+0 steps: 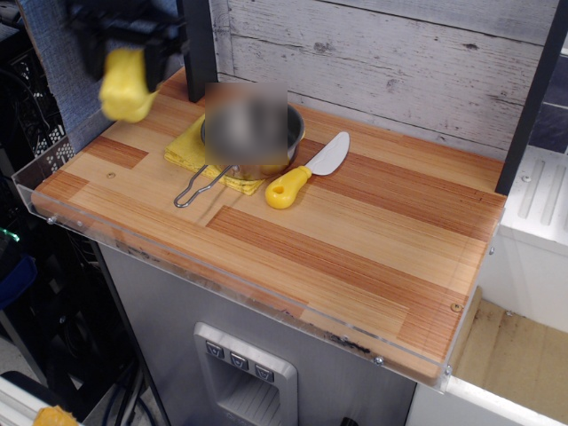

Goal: Place the yellow bell pepper atop the knife.

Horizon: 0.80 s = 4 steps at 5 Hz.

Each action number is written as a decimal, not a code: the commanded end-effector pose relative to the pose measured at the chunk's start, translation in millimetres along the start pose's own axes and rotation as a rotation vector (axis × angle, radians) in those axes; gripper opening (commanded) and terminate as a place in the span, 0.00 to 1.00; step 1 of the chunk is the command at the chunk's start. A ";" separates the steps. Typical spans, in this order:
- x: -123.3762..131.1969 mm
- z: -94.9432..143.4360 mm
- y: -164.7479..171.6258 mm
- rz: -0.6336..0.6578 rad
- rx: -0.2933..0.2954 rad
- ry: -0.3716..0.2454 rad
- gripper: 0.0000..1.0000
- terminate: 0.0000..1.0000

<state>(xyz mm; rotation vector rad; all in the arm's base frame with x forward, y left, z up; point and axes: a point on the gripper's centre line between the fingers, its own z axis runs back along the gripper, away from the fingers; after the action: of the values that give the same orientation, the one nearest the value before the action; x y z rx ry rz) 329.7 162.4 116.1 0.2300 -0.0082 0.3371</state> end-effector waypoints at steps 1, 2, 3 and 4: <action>-13.0 62.5 -80.8 -0.182 -0.087 -0.045 0.00 0.00; -21.8 64.1 -130.9 -0.172 -0.095 0.022 0.00 0.00; -30.2 73.1 -180.1 -0.170 -0.086 0.059 0.00 0.00; -33.9 52.6 -228.6 -0.163 -0.024 0.090 0.00 0.00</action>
<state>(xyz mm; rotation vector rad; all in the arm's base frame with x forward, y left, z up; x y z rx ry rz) 376.5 -68.8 91.6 0.2101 0.1583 0.1810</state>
